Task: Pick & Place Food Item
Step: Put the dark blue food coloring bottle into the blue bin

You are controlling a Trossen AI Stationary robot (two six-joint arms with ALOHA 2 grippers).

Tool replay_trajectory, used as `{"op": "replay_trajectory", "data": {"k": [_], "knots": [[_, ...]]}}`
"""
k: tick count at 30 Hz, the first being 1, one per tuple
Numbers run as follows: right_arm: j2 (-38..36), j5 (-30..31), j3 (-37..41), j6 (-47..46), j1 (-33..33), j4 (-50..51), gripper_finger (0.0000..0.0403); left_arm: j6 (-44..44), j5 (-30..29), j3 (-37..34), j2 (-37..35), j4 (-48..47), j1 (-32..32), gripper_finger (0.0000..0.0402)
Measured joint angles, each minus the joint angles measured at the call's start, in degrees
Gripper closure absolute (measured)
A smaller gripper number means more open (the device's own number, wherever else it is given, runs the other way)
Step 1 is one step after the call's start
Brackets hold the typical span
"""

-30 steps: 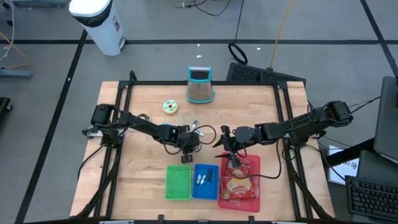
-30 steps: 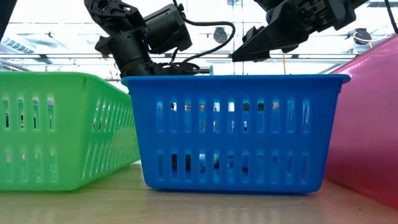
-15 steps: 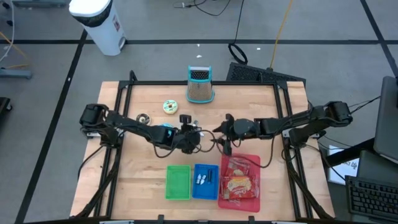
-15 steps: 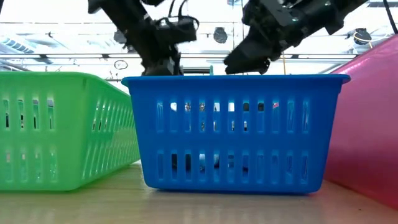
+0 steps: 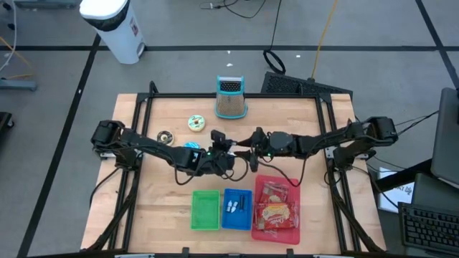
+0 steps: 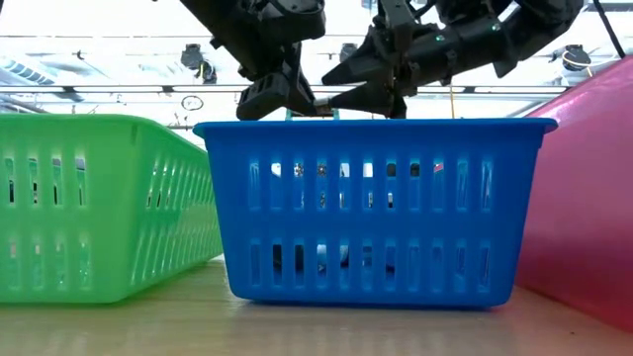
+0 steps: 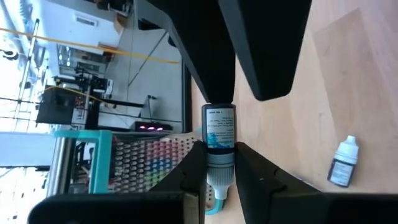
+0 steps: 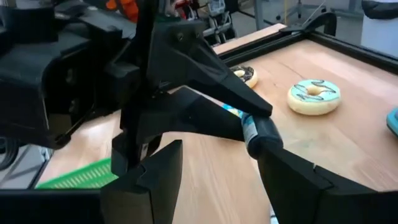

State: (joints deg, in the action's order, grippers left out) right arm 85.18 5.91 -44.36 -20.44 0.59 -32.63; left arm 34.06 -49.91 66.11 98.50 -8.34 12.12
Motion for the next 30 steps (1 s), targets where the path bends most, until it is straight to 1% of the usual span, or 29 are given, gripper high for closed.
{"op": "replay_trajectory", "data": {"k": [8, 13, 16, 21, 30], "knots": [[0.1, 0.0, 0.0, -1.6, -1.3, -1.7, 0.0206, 0.0, -2.4, 0.0, 0.0, 0.6, 0.6, 0.0342], [0.1, 3.0, 0.0, -2.8, -1.5, -0.4, 0.0206, 0.0, -4.0, 0.0, 0.0, 1.4, 1.7, 0.0342], [0.1, 3.2, 0.0, -3.8, -1.6, 0.3, 0.0206, 0.2, -4.4, 0.0, 0.0, 1.6, 2.3, 0.0342], [0.1, 3.2, -0.1, -5.5, -1.6, 0.9, 0.0206, -0.2, -4.9, 0.0, 0.0, 1.8, 3.1, 0.0341], [0.1, 3.1, -0.1, -4.2, -1.5, 0.7, 0.0206, -0.6, -3.6, 0.0, 0.0, 2.9, 2.9, 0.0341]]}}
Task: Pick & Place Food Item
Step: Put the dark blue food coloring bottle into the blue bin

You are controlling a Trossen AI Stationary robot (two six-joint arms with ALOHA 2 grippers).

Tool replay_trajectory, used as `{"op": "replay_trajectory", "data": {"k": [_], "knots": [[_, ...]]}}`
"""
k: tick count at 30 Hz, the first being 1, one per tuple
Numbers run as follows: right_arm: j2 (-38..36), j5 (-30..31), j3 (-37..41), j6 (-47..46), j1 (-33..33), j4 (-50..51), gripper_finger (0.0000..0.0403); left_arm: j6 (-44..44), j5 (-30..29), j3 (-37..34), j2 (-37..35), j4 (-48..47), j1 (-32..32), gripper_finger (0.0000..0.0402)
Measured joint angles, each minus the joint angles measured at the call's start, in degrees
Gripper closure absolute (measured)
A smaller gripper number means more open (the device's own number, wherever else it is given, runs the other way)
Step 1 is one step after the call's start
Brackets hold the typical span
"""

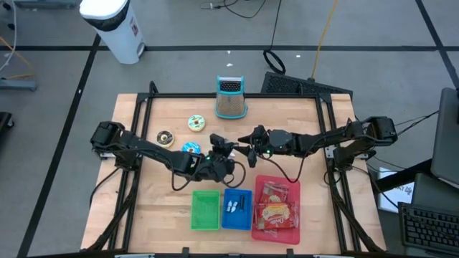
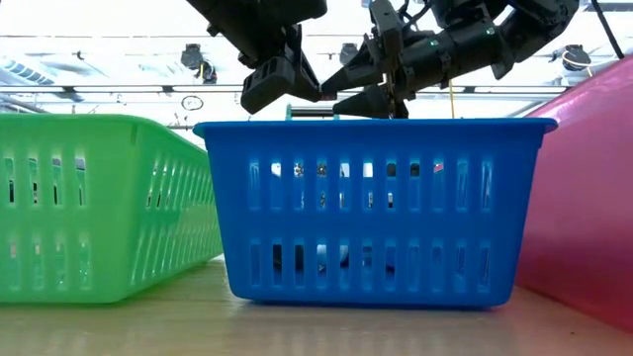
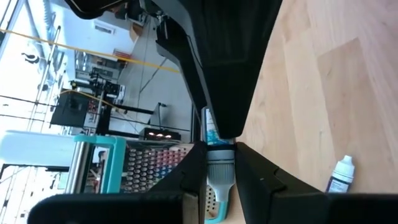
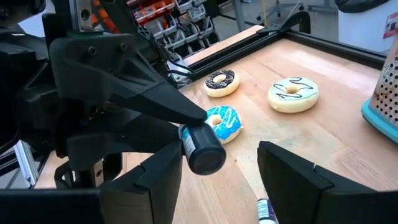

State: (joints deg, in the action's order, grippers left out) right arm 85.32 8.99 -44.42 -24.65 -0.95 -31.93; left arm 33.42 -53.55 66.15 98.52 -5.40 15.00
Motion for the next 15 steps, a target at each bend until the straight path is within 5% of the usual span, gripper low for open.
{"op": "replay_trajectory", "data": {"k": [15], "knots": [[0.0, -2.5, 0.0, 0.5, 0.7, -3.6, 0.0210, 1.8, 2.7, 0.0, 0.0, 5.2, -0.1, 0.0341]]}}
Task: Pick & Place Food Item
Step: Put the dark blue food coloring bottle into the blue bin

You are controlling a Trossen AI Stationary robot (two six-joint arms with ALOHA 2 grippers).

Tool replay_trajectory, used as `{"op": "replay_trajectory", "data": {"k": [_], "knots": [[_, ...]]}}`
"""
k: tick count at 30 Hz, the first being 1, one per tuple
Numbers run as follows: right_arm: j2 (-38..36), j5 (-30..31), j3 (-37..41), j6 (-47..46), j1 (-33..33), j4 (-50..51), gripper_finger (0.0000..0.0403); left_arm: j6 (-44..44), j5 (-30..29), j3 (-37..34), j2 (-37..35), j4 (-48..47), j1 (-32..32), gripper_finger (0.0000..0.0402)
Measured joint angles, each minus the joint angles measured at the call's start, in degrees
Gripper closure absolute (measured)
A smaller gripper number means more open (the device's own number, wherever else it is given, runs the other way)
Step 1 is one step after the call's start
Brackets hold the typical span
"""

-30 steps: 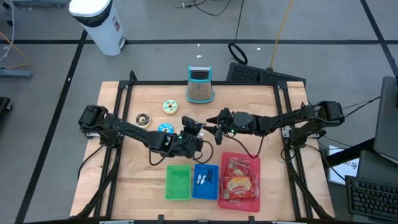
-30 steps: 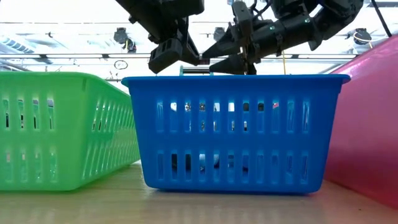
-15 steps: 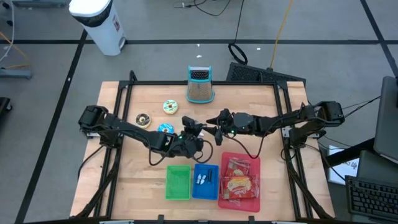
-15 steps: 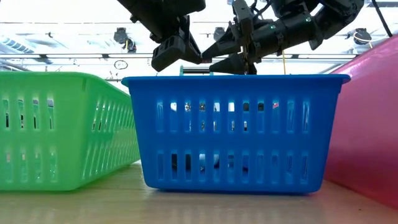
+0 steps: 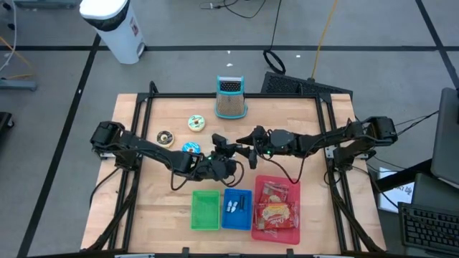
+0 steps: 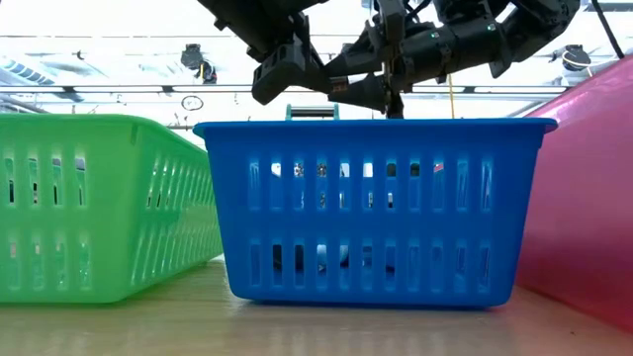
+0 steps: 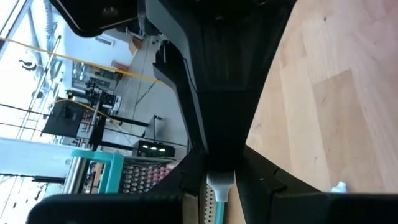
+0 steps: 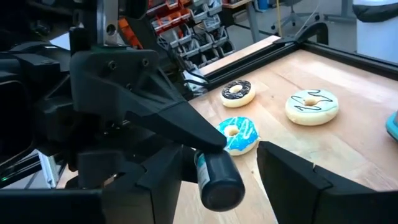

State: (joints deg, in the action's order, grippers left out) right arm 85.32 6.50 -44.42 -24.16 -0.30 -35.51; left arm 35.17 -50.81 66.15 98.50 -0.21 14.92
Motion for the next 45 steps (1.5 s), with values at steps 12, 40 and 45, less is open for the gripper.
{"op": "replay_trajectory", "data": {"k": [12, 40, 45], "knots": [[0.0, -3.7, -0.1, 1.5, 0.0, 0.4, 0.0311, 0.3, 0.1, 0.0, 0.0, 0.7, 0.1, 0.0341], [0.0, -9.9, 0.0, 6.9, 0.7, 0.5, 0.0342, -25.4, 19.4, -0.2, -11.7, -5.4, 3.0, 0.0122], [0.0, -11.3, 0.0, 7.3, 5.0, -0.2, 0.0343, -28.1, 24.9, -7.7, -19.4, -1.1, 1.2, 0.0122]]}}
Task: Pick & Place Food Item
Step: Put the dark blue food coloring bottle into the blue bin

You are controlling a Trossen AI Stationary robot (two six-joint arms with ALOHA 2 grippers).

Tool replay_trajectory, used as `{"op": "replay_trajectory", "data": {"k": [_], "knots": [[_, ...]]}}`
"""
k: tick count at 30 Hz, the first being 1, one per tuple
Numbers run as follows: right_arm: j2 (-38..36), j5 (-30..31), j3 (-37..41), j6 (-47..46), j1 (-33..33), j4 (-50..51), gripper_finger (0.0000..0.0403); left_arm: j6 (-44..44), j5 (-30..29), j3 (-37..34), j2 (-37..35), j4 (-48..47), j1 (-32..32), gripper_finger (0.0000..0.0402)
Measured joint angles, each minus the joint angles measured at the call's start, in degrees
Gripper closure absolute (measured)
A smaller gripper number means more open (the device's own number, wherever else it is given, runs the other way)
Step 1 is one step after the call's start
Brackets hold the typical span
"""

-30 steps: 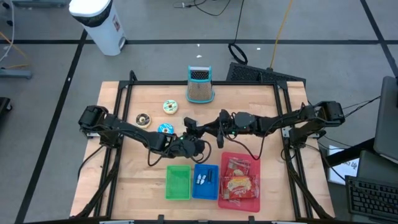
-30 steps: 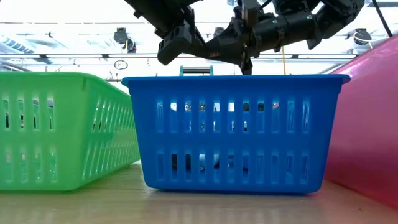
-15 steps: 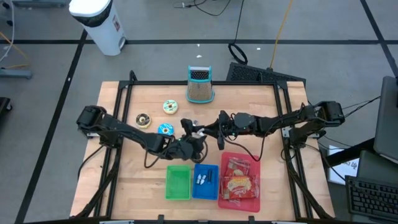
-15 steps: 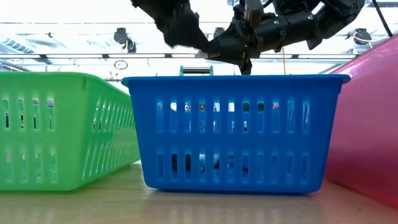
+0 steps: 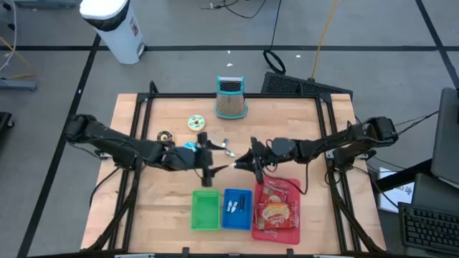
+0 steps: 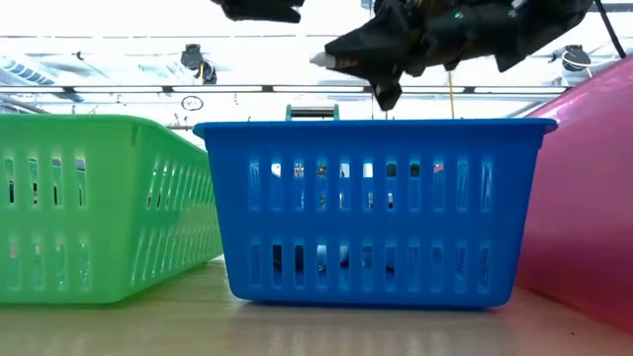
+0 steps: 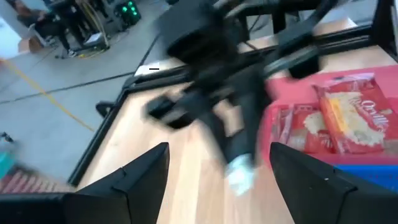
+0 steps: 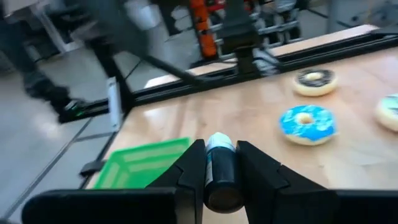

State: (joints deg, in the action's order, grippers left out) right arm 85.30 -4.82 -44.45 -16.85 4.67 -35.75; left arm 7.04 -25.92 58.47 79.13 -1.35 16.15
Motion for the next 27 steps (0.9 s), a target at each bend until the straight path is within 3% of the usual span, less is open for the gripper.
{"op": "replay_trajectory", "data": {"k": [6, 11, 16, 21, 27], "knots": [[1.0, 0.0, 0.0, 1.5, 7.0, 0.9, 0.0343, -3.5, 0.0, -14.7, -7.1, 19.9, -2.9, 0.0121], [4.3, 0.5, -0.1, 2.8, 11.9, 0.3, 0.0342, -7.2, 0.5, -22.0, -8.4, 34.1, -4.7, 0.0121], [10.7, -0.3, -2.5, 3.2, 14.5, 0.3, 0.0343, -9.1, 0.5, -23.0, -8.0, 35.7, -5.0, 0.0121], [16.7, -6.0, -5.8, 7.1, 15.5, 1.0, 0.0339, -9.4, 0.5, -23.0, -8.0, 35.5, -5.1, 0.0121], [18.0, -8.1, -6.4, 6.0, 14.5, 0.7, 0.0335, -10.0, 0.6, -23.0, -8.0, 35.0, -5.1, 0.0121]]}}
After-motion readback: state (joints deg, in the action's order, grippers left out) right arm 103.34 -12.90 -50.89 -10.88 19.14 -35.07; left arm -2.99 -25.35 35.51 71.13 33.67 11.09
